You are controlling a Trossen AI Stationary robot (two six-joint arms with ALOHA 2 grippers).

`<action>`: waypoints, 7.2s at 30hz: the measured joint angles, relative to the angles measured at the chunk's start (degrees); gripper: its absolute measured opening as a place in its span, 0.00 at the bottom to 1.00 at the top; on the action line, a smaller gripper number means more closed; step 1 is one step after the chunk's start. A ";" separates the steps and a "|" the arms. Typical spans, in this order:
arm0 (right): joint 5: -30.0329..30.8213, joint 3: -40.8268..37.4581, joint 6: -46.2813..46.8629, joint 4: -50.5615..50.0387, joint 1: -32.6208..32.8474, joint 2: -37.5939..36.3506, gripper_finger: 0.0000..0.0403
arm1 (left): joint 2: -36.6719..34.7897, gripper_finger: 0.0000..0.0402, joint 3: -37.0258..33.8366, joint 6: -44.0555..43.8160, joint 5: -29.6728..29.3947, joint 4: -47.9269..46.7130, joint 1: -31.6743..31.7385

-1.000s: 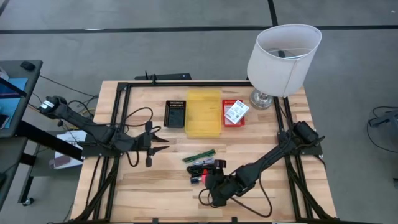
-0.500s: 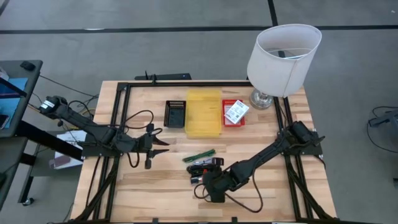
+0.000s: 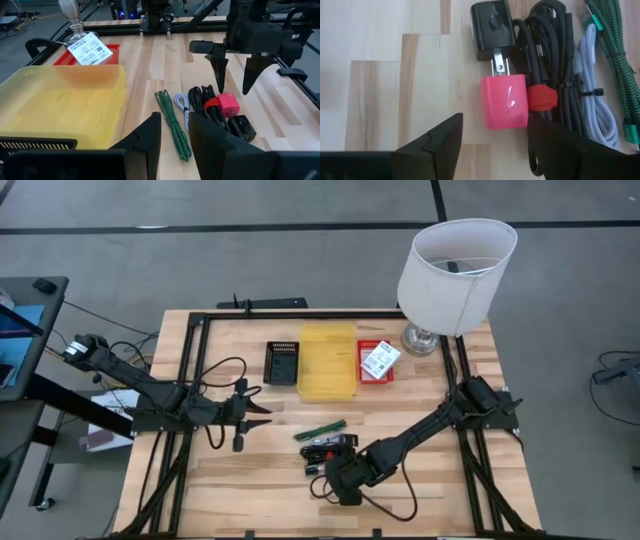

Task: Pick and place items into bin
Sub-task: Put the pink charger adapter into the black bin

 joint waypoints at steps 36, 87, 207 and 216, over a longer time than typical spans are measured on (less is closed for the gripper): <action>-7.16 -0.02 -3.12 4.52 -2.60 3.80 0.55 | -0.02 0.23 0.02 -0.39 -0.08 -0.31 0.02; -6.92 3.76 -16.64 2.84 -2.78 3.76 0.63 | -0.02 0.23 0.02 -0.63 -0.10 -0.79 0.01; -19.07 14.26 -18.02 -7.61 -5.33 7.04 0.36 | -0.02 0.23 0.02 2.89 -0.41 -1.37 0.00; -18.18 19.52 -20.67 -13.80 -7.50 7.04 0.38 | -0.01 0.23 0.02 2.91 -0.52 -0.81 0.00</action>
